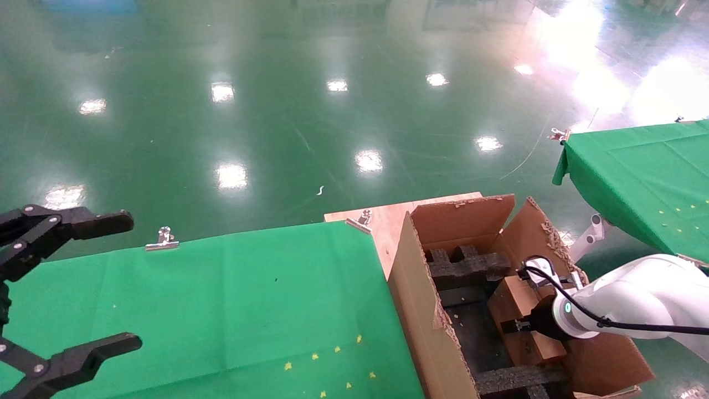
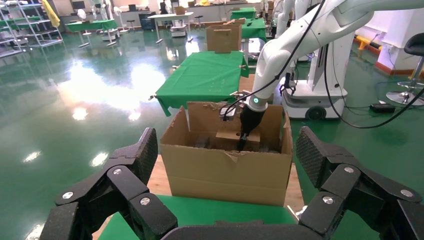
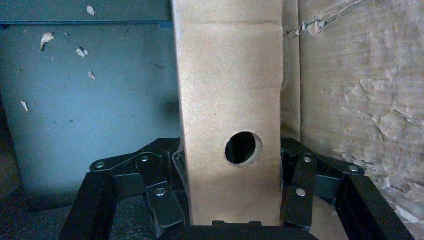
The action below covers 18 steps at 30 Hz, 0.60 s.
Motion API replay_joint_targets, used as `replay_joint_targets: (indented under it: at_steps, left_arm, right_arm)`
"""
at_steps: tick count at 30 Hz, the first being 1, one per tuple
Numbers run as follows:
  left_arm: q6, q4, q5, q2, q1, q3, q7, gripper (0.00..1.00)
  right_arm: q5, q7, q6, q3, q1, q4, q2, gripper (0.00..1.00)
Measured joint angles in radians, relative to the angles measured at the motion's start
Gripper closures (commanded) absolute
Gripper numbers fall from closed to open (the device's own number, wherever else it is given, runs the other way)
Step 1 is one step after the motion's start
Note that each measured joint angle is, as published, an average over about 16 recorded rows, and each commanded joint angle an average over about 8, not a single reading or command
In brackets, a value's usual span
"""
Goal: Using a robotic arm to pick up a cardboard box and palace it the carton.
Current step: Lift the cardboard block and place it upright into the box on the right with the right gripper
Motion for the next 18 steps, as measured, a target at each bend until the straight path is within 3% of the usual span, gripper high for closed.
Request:
replay_joint_targets:
  at_steps: [18]
  left_arm:
    - [0.0,0.0,0.0,0.0,0.0,0.0,0.0,0.0]
  right_arm:
    - [-0.043,0.004,-0.039,0.003,0.056,0.043,0.025,0.0]
